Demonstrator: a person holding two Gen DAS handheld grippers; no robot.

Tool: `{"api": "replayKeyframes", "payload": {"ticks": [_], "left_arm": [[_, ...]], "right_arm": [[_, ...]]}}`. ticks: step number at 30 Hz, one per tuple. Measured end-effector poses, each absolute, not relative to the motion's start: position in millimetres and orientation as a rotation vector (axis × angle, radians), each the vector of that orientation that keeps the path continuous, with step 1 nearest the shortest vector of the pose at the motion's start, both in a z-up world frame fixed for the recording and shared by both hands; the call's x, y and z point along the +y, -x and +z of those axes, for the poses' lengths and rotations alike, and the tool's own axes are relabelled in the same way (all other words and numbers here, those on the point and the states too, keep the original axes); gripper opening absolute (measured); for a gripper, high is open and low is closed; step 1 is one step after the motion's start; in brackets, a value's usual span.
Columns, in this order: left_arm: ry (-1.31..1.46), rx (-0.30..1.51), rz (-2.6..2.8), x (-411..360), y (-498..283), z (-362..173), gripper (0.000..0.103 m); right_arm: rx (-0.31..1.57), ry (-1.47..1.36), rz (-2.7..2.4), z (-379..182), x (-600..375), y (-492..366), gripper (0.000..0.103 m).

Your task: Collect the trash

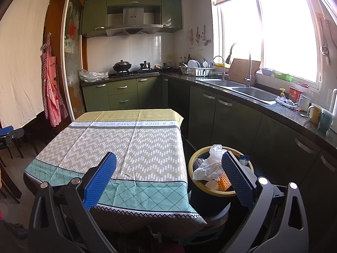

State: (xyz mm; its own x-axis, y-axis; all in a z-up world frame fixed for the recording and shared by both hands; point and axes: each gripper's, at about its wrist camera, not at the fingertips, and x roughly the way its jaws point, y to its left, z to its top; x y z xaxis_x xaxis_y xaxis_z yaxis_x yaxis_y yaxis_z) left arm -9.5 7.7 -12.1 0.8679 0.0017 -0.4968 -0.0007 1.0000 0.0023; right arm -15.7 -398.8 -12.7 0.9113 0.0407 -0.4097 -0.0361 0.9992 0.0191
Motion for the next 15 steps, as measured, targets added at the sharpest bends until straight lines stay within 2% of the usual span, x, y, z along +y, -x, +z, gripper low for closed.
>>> {"api": "replayKeyframes", "payload": {"ticks": [15], "left_arm": [[-0.008,0.509,0.008,8.2,12.7,-7.0,0.097]], "right_arm": [[0.429,-0.007,0.046,-13.5,-399.1,14.2,0.099]]}}
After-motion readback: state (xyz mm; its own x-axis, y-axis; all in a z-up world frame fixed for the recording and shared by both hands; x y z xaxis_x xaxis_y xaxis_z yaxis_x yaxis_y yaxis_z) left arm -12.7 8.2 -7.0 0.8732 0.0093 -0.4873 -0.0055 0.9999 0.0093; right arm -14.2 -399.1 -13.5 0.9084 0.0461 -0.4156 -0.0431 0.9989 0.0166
